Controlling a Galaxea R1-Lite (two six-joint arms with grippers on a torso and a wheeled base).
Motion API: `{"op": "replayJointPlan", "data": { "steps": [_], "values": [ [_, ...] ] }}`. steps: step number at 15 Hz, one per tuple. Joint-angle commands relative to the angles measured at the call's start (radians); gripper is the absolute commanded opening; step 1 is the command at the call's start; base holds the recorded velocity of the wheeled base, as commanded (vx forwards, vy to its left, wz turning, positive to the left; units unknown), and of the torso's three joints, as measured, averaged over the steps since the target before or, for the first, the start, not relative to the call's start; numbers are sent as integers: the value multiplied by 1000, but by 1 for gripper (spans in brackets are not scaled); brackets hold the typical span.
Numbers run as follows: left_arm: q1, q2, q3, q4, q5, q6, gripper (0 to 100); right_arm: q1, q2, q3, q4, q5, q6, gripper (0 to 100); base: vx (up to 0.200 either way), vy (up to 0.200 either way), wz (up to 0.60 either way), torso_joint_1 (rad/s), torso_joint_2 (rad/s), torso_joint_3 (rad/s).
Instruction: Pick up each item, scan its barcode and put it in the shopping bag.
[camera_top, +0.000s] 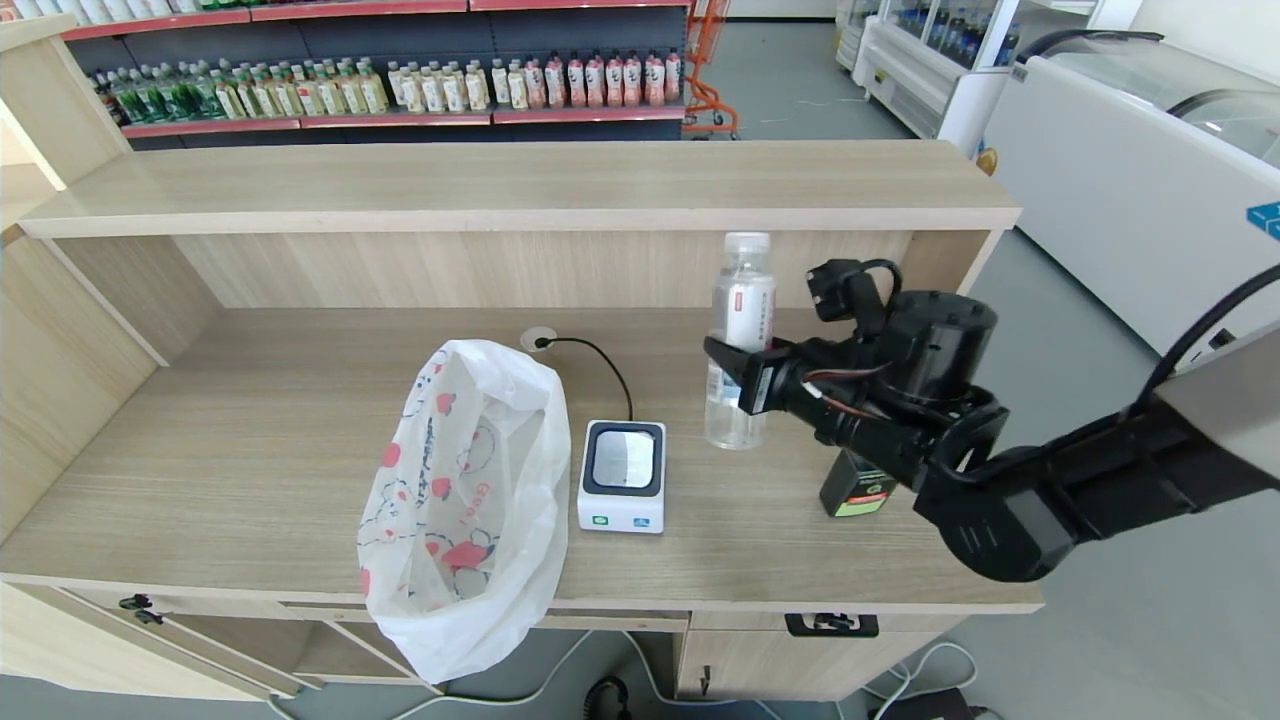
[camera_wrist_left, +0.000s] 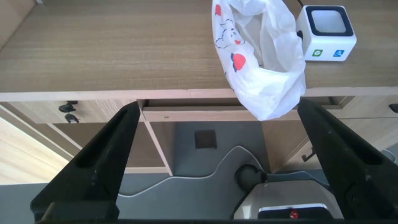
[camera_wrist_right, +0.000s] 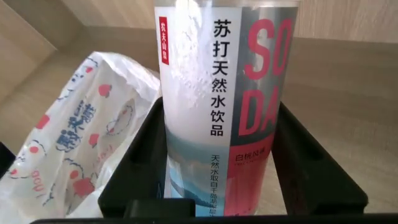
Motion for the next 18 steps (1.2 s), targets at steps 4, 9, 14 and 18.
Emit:
{"op": "replayJointPlan", "data": {
  "steps": [4, 9, 14, 18],
  "values": [
    [0, 0, 0, 1, 0, 0, 100, -63, -309, 22, 0, 258, 157, 0, 0, 0, 0, 0, 0, 0],
    [0, 0, 0, 1, 0, 0, 100, -29, -510, 176, 40, 423, 226, 0, 0, 0, 0, 0, 0, 0],
    [0, 0, 0, -1, 0, 0, 100, 45, -671, 233, 89, 552, 452, 0, 0, 0, 0, 0, 0, 0],
    [0, 0, 0, 1, 0, 0, 100, 46, -731, 231, 164, 627, 452, 0, 0, 0, 0, 0, 0, 0]
  ]
}}
